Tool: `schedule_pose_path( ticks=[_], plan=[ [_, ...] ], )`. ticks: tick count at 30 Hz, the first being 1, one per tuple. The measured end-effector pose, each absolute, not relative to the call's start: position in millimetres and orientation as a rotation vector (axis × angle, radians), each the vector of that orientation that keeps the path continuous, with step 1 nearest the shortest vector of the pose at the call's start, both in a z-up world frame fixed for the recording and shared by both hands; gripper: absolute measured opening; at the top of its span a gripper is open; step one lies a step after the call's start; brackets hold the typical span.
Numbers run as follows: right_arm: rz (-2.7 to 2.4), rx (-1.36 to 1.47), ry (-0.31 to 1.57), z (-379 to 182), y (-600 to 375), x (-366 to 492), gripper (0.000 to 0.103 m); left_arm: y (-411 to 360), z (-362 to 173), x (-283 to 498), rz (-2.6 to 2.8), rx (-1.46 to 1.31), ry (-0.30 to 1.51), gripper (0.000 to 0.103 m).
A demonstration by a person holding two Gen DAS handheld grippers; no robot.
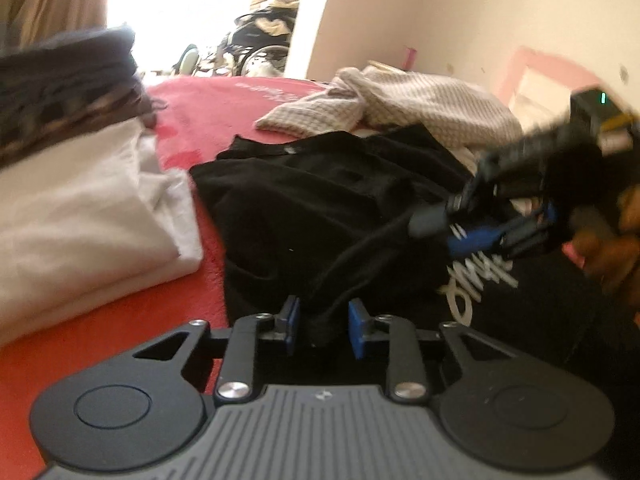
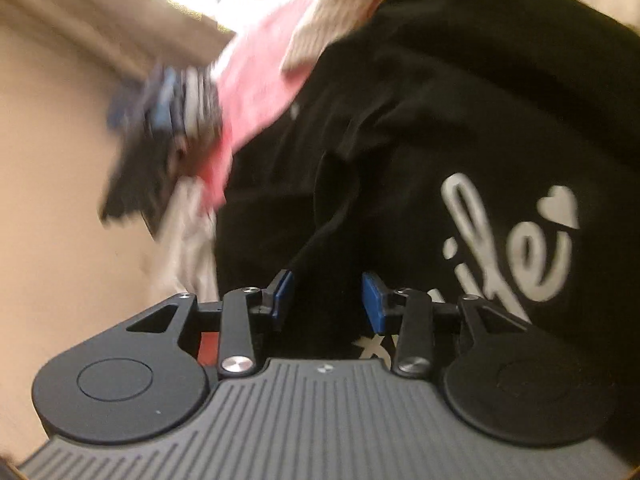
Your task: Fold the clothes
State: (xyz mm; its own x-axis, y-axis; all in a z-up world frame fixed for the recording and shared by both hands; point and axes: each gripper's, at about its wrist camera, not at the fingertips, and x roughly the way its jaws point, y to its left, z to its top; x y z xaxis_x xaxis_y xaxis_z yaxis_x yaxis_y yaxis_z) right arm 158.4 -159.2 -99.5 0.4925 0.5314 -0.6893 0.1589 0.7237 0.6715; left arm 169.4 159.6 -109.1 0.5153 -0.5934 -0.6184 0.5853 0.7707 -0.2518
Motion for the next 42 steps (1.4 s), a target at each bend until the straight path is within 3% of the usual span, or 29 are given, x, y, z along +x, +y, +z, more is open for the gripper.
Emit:
schedule_pose_path(
  ticks=[3, 5, 6, 7, 11, 14, 16, 19, 25, 31, 36, 40, 42],
  plan=[
    [0.282, 0.759, 1.092, -100.2, -145.2, 168.0, 0.01, 170.3, -101.2, 167.6, -0.701, -0.065, 0.722, 0.027],
    [0.303, 0.814, 1.084, -96.2, -141.0, 170.8, 0.008, 178.3, -85.2, 153.1, -0.728, -0.064, 0.622, 0.043],
    [0.316, 0.837, 1.08, -93.2, -138.1, 172.8, 0.008, 180.3, -78.5, 146.7, -0.74, -0.056, 0.58, 0.059],
    [0.337, 0.842, 1.078, -87.3, -132.6, 176.3, 0.008, 179.1, -75.8, 143.8, -0.742, -0.04, 0.564, 0.061],
    [0.458, 0.803, 1.068, -61.8, -94.8, 199.0, 0.011, 170.5, -79.9, 147.7, -0.71, 0.007, 0.583, 0.056],
    [0.579, 0.713, 1.045, -43.6, -55.1, 216.5, 0.015, 179.3, -89.8, 163.4, -0.622, -0.072, 0.672, 0.044],
    [0.658, 0.684, 1.028, -34.1, -37.5, 222.0, 0.032, 196.6, -94.1, 173.3, -0.584, -0.188, 0.724, 0.042],
    [0.76, 0.71, 0.977, -24.4, -29.0, 223.7, 0.045, 218.6, -96.1, 179.7, -0.555, -0.302, 0.75, 0.042],
    [0.671, 0.83, 0.913, -28.1, -66.1, 218.2, 0.048, 215.9, -93.8, 176.3, -0.567, -0.276, 0.726, 0.042],
    [0.506, 0.659, 1.015, -47.1, -73.7, 208.2, 0.047, 204.9, -92.1, 171.6, -0.592, -0.228, 0.702, 0.042],
    [0.474, 0.585, 1.035, -62.2, -59.1, 219.5, 0.034, 184.9, -87.1, 167.1, -0.602, -0.127, 0.649, 0.042],
    [0.484, 0.623, 1.087, -74.2, -54.5, 229.3, 0.005, 169.1, -86.8, 174.3, -0.59, -0.08, 0.628, 0.042],
    [0.52, 0.666, 1.083, -74.8, -55.5, 230.0, 0.004, 162.8, -86.7, 178.8, -0.576, -0.064, 0.621, 0.043]
  ],
)
